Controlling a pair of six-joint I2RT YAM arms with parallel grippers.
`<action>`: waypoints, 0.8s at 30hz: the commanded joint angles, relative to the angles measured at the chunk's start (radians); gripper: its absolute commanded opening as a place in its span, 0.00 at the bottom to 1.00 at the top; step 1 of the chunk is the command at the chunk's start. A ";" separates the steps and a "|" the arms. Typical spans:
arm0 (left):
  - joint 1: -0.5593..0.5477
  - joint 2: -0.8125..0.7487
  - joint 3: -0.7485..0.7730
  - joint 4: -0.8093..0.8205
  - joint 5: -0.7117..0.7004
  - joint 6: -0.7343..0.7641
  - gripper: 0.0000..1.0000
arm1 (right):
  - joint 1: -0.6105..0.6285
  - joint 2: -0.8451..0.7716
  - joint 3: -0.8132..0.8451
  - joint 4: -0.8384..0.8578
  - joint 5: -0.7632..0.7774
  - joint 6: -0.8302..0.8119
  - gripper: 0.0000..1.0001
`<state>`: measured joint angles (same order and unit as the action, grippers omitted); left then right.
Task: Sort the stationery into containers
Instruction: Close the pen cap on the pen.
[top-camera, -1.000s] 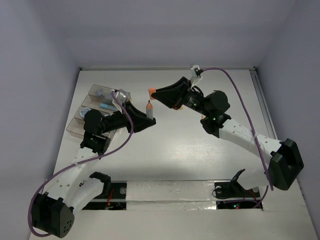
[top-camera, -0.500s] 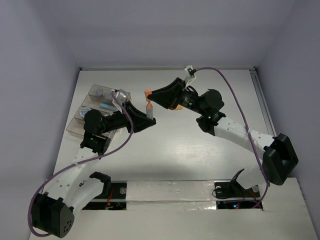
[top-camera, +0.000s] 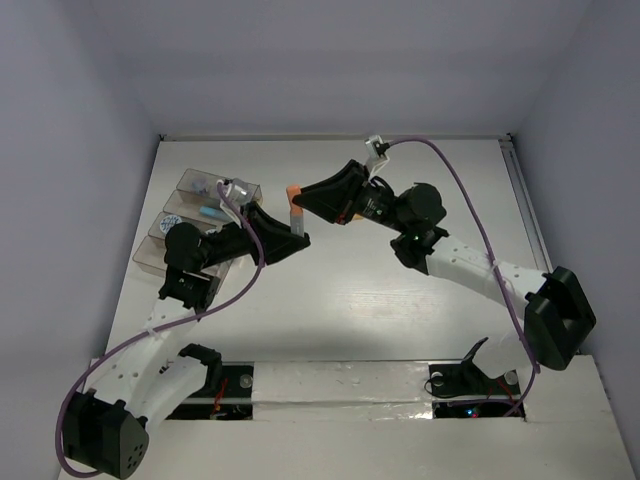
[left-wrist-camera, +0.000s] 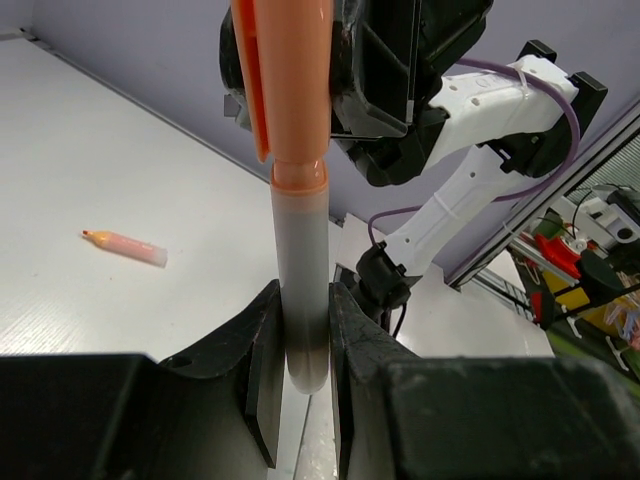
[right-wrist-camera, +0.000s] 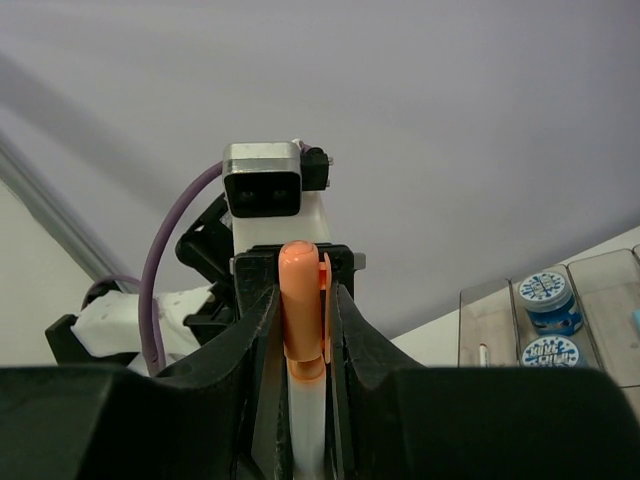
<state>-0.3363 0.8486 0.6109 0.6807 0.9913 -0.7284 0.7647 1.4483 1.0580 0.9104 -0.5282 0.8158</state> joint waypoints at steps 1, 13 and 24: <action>0.016 -0.034 -0.011 0.108 -0.031 -0.026 0.00 | 0.027 -0.011 -0.007 0.108 -0.047 0.025 0.00; 0.016 -0.056 -0.008 0.233 -0.102 -0.098 0.00 | 0.045 0.006 -0.078 0.223 -0.059 0.068 0.00; 0.007 -0.029 0.064 0.310 -0.146 -0.132 0.00 | 0.084 0.006 -0.141 0.233 -0.069 0.063 0.00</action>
<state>-0.3347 0.8238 0.5949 0.8154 0.9798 -0.8444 0.8017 1.4605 0.9634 1.1763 -0.4778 0.8879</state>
